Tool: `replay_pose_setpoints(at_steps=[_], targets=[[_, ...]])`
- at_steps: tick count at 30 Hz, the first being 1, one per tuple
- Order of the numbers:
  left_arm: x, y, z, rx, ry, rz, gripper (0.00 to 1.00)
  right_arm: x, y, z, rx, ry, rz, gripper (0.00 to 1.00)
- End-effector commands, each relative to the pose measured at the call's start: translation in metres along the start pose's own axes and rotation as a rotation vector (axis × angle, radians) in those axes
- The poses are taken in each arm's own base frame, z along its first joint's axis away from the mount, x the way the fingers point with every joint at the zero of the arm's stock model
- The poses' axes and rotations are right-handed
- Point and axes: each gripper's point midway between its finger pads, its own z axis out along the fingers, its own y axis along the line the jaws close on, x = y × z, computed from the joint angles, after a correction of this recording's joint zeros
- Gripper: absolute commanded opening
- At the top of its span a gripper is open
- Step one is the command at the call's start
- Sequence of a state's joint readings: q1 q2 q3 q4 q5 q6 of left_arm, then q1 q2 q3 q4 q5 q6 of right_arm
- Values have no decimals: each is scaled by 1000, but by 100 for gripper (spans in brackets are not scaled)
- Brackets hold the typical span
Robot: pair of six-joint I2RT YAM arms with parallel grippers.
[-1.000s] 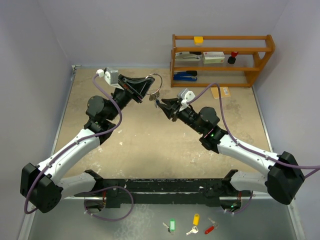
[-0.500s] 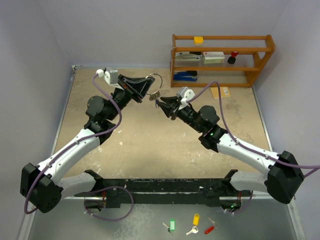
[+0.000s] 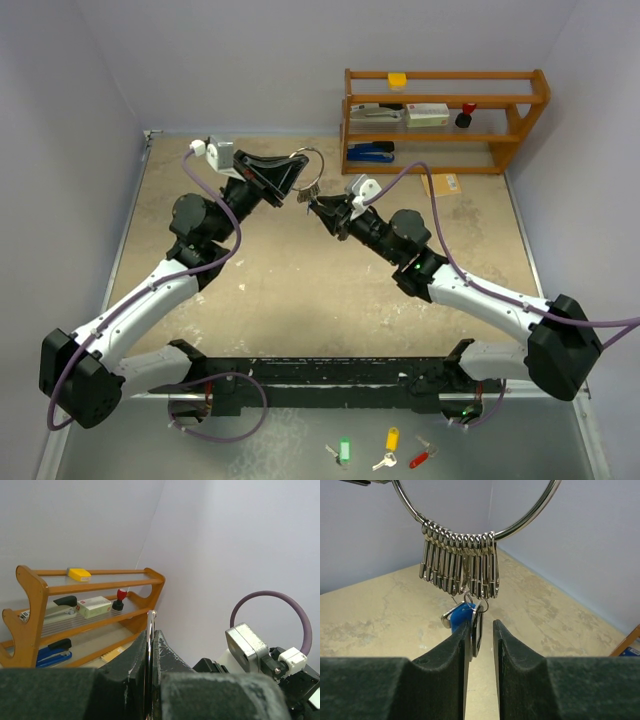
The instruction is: Remove the keys from the keyring
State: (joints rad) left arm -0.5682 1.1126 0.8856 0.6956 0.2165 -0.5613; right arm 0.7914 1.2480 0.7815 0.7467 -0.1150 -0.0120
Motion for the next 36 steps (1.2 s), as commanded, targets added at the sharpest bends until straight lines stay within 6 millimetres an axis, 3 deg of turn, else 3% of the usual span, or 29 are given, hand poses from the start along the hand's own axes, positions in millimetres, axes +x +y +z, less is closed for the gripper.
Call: replay_pose_setpoints(at_steps=[1,20,29,32,34,36], targets=[[-29,-21,-2,68,-90,8,0,-46,-9,2,39,-116,-44,26],[-26,-21,-2,78,-100,-28,0,-52,-9,17,38,-135,-58,26],[-30,-23,-3,81,-120,-28,0,-38,-6,24,28,-110,-36,25],[-30,-21,-4,76,-122,-32,0,-40,-4,24,21,-114,-36,18],[-30,-20,-4,72,-124,-32,0,-42,-4,24,21,-114,-41,3],[-29,-18,-5,58,-123,-23,0,-42,-6,23,29,-106,-49,0]])
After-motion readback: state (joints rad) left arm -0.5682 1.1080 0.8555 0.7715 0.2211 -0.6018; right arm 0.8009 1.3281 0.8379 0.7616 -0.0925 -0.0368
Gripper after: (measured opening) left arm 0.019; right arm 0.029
